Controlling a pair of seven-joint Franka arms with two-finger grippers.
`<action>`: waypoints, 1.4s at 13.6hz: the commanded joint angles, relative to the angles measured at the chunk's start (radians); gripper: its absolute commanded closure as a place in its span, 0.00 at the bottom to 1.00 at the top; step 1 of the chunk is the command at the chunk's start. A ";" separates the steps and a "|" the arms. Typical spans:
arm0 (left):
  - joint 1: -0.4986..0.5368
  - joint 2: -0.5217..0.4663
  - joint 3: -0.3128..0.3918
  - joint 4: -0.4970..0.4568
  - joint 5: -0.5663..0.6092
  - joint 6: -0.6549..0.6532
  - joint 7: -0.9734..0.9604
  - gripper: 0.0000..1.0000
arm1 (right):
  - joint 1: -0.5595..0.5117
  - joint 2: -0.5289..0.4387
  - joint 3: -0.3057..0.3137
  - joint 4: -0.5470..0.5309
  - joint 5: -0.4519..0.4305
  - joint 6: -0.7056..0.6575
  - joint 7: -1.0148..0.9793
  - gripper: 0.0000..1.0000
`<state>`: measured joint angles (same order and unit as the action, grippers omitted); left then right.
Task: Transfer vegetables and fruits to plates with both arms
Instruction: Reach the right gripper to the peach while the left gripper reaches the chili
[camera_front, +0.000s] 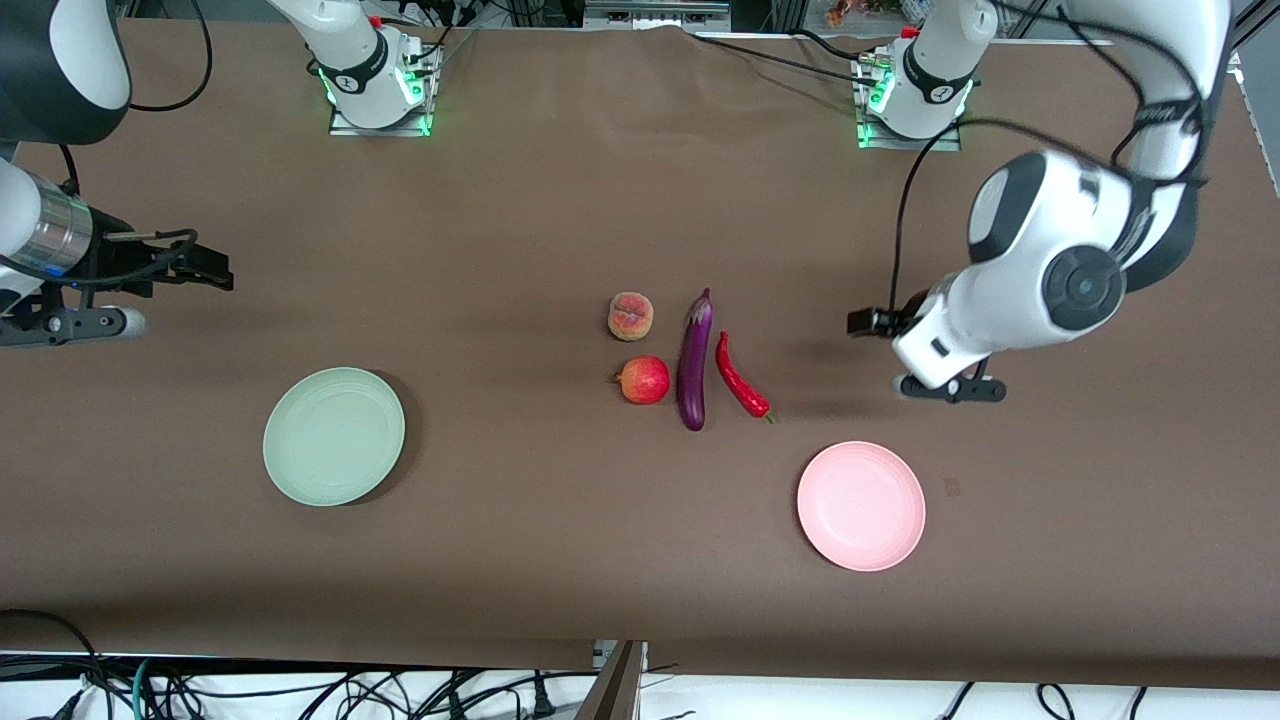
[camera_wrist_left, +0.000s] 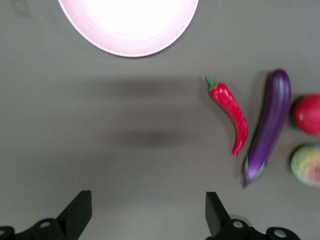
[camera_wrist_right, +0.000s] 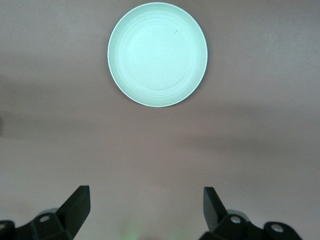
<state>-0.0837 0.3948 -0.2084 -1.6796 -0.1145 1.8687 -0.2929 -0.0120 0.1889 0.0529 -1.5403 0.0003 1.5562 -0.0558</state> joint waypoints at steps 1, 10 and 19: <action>-0.083 0.094 0.007 0.024 -0.008 0.137 -0.218 0.00 | 0.041 0.039 0.001 0.008 0.041 0.033 0.022 0.00; -0.208 0.341 0.011 0.023 0.006 0.553 -0.614 0.08 | 0.207 0.222 0.001 0.006 0.173 0.215 0.184 0.00; -0.199 0.337 0.017 0.015 0.010 0.511 -0.604 1.00 | 0.495 0.380 0.001 0.005 0.273 0.421 0.468 0.00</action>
<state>-0.2865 0.7466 -0.2035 -1.6758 -0.1145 2.4205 -0.8892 0.4348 0.5492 0.0641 -1.5417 0.2485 1.9352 0.3548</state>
